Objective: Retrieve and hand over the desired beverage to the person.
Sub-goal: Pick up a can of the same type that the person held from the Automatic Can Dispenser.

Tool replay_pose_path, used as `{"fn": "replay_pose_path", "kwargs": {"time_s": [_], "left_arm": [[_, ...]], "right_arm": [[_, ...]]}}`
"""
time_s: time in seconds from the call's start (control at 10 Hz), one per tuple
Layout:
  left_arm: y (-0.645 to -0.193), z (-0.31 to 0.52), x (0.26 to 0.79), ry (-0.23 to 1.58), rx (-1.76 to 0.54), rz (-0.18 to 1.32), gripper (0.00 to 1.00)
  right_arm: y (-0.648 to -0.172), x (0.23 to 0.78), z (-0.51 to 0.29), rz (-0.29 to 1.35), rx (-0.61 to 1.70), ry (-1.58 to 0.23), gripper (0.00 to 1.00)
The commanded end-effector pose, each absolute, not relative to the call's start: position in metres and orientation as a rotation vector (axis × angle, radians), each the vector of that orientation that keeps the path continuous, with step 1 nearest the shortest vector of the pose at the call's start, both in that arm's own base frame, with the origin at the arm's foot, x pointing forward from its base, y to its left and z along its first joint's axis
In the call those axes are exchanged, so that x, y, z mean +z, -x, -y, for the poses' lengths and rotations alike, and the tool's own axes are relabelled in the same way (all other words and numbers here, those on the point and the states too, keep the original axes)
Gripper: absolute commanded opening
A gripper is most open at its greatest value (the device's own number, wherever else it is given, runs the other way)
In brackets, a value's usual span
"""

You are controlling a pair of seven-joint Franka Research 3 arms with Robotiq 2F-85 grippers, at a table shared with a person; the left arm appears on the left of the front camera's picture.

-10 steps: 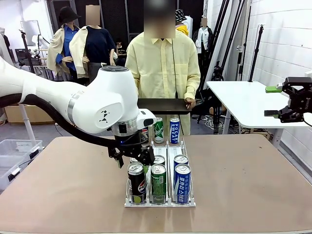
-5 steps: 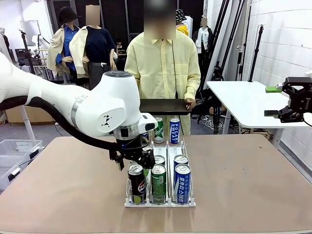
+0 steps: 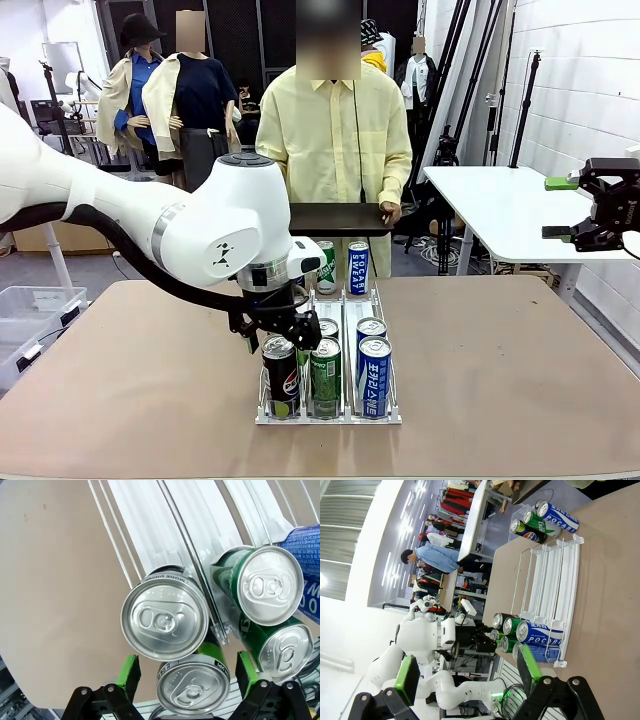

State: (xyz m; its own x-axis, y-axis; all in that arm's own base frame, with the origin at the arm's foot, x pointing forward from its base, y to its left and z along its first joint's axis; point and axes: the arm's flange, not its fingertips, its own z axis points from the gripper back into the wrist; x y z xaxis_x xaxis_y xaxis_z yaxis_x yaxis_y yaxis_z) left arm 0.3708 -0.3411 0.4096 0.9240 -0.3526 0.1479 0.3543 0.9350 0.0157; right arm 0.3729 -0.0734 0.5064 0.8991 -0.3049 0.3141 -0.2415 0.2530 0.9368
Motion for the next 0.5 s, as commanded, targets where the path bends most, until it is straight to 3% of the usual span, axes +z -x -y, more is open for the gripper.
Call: {"fn": "replay_pose_path", "kwargs": {"time_s": [0.0,0.2,0.4], "left_arm": [[-0.3744,0.3521,0.4077,-0.005,-0.335,0.169,1.0],[-0.3752,0.3531,0.41,-0.018,-0.33,0.158,0.87],[-0.3765,0.3528,0.4094,-0.029,-0.326,0.143,0.65]], "right_arm": [[-0.3736,0.5081,0.073,0.493,-0.036,-1.344,1.0],[-0.3736,0.5081,0.073,0.493,-0.036,-1.344,1.0],[-0.3736,0.5081,0.073,0.493,-0.036,-1.344,1.0]]}}
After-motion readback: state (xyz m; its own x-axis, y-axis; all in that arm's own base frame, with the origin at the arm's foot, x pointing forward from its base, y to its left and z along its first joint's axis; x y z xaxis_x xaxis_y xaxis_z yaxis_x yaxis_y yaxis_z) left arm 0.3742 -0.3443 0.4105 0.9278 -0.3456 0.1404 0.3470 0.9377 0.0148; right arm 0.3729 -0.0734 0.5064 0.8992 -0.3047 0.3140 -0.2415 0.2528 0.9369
